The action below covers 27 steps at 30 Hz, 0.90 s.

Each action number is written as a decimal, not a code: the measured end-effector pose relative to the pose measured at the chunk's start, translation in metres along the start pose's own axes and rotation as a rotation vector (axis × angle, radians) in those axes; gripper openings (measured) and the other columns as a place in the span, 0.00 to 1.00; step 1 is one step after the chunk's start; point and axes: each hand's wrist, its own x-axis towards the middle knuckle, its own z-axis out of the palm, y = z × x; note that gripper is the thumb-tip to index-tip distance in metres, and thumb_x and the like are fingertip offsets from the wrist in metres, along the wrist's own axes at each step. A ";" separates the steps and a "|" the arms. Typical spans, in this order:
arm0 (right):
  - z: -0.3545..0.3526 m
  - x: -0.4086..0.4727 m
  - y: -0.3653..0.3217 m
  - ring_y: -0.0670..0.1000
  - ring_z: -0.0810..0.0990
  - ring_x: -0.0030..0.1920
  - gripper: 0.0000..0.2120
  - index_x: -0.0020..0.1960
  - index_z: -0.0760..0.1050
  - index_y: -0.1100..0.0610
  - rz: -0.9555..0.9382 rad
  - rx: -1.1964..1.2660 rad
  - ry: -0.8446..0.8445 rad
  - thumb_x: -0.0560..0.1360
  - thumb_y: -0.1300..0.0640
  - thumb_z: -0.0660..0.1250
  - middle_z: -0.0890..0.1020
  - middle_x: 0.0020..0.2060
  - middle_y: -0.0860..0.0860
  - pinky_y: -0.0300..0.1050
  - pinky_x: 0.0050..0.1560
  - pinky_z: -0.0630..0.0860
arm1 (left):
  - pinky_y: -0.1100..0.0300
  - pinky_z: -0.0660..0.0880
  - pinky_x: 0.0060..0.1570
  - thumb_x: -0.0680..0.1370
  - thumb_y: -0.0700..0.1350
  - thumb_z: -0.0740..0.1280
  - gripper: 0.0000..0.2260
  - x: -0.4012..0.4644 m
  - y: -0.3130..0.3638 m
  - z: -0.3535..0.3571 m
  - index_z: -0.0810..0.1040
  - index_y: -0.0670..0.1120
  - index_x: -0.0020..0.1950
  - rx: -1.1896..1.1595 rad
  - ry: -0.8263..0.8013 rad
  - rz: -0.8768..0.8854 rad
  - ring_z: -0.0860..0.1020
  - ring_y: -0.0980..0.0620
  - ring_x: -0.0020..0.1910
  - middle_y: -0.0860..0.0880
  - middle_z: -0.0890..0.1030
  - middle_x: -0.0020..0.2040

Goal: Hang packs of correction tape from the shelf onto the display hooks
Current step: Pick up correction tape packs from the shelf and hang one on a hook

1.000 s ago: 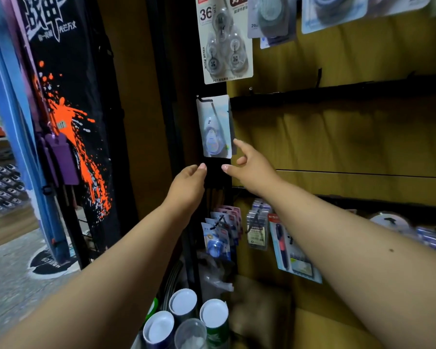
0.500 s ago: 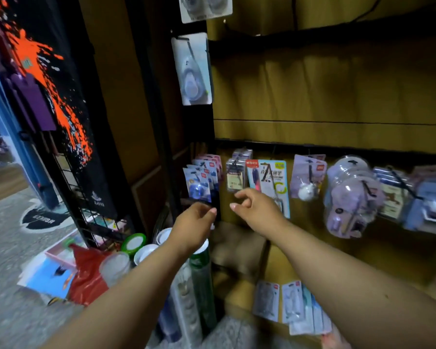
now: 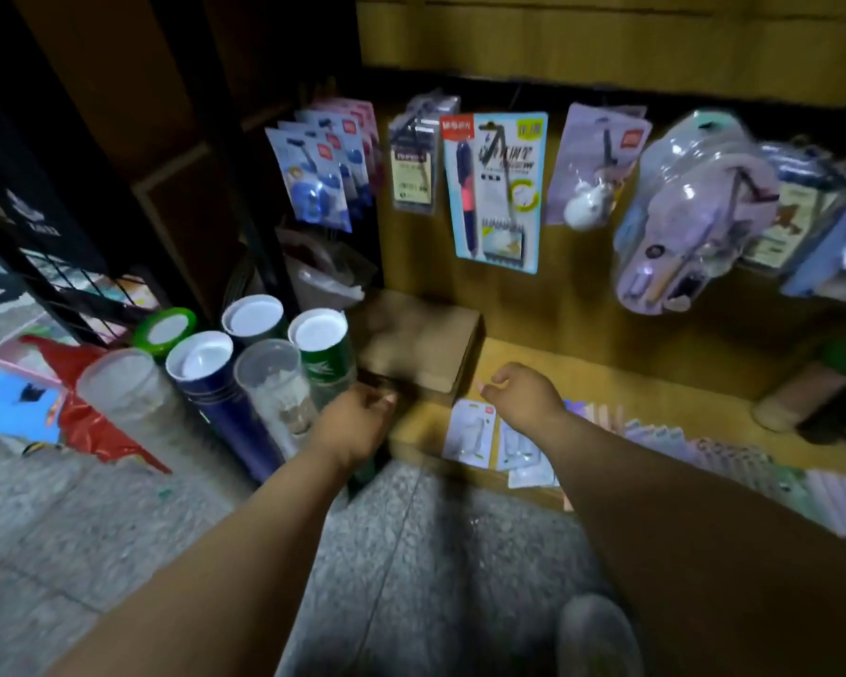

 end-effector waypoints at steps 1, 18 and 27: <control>0.007 0.005 0.005 0.58 0.78 0.57 0.19 0.60 0.74 0.60 0.028 0.006 -0.001 0.77 0.48 0.65 0.81 0.55 0.58 0.43 0.53 0.71 | 0.55 0.72 0.50 0.81 0.53 0.61 0.13 0.004 -0.004 0.007 0.79 0.44 0.51 -0.013 -0.018 -0.013 0.79 0.39 0.53 0.39 0.82 0.51; 0.103 0.089 0.059 0.62 0.79 0.57 0.22 0.32 0.65 0.59 0.245 -0.120 -0.117 0.78 0.46 0.63 0.81 0.52 0.65 0.46 0.54 0.73 | 0.47 0.78 0.48 0.79 0.51 0.64 0.13 0.077 -0.071 0.098 0.78 0.41 0.51 -0.189 -0.165 -0.201 0.82 0.38 0.45 0.38 0.83 0.44; 0.128 0.113 0.063 0.59 0.77 0.62 0.43 0.72 0.60 0.61 0.270 -0.171 -0.218 0.66 0.45 0.76 0.76 0.63 0.59 0.55 0.59 0.76 | 0.60 0.71 0.35 0.81 0.47 0.63 0.08 0.088 -0.099 0.119 0.76 0.43 0.50 -0.280 -0.210 -0.285 0.77 0.48 0.35 0.45 0.79 0.37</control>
